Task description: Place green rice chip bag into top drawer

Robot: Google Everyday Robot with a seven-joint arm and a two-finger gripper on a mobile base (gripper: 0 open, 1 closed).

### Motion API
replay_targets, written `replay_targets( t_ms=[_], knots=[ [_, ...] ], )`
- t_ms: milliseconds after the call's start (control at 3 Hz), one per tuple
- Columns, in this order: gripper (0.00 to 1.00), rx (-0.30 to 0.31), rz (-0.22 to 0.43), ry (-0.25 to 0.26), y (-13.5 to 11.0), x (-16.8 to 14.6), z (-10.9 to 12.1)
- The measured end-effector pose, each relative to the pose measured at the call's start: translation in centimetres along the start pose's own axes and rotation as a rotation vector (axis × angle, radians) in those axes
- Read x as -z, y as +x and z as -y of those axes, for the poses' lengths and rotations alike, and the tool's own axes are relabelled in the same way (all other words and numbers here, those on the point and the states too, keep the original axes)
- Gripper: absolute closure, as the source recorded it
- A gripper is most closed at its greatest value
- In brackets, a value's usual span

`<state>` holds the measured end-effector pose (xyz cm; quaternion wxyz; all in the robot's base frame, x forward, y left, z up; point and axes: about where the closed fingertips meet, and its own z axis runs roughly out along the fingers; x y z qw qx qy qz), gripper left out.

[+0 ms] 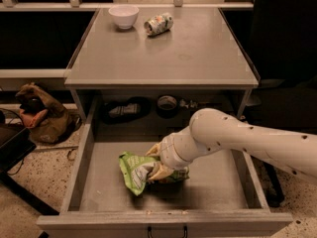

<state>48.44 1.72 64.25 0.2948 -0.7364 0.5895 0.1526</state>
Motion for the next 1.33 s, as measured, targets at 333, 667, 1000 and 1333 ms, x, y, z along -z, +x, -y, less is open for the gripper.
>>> replay_targets(
  t_ms=[333, 667, 1000, 1333],
  knots=[
    [0.40, 0.000, 0.000, 0.000, 0.00, 0.00, 0.00],
    [0.17, 0.000, 0.000, 0.000, 0.00, 0.00, 0.00],
    [0.00, 0.000, 0.000, 0.000, -0.01, -0.01, -0.01],
    [0.00, 0.000, 0.000, 0.000, -0.01, -0.01, -0.01]
  ],
)
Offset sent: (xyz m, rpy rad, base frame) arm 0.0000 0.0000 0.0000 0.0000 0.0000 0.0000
